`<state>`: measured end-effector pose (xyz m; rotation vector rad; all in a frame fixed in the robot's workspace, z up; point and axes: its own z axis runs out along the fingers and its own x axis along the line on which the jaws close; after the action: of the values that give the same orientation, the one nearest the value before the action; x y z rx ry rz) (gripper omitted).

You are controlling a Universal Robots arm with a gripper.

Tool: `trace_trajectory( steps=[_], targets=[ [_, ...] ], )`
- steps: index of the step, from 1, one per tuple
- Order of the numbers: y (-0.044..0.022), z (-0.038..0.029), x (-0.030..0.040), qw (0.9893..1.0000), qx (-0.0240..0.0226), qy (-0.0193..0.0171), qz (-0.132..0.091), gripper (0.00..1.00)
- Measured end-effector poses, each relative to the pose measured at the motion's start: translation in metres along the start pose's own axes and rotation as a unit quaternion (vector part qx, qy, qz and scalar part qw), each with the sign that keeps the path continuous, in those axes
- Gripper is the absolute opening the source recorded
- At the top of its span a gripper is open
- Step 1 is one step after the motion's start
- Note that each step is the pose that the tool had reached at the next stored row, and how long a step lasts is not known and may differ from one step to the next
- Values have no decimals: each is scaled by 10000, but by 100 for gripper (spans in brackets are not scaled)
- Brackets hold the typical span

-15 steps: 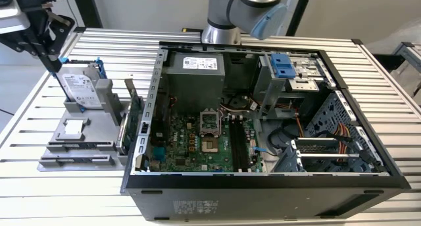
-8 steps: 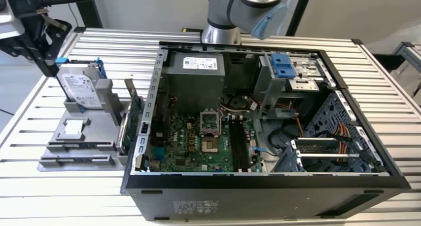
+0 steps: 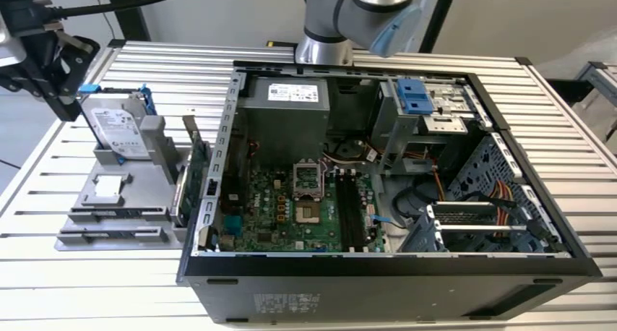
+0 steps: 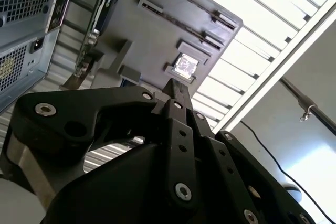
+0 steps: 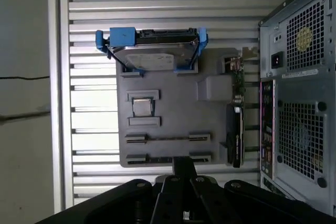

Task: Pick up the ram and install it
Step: 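Reach for the ram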

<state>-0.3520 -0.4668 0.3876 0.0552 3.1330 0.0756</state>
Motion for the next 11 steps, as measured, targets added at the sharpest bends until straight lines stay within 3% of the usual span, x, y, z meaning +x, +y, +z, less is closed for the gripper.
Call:
trace_trajectory(
  steps=[11],
  targets=[
    [-200, -6, -7, 10000, 1, 22, 16, 0]
  ],
)
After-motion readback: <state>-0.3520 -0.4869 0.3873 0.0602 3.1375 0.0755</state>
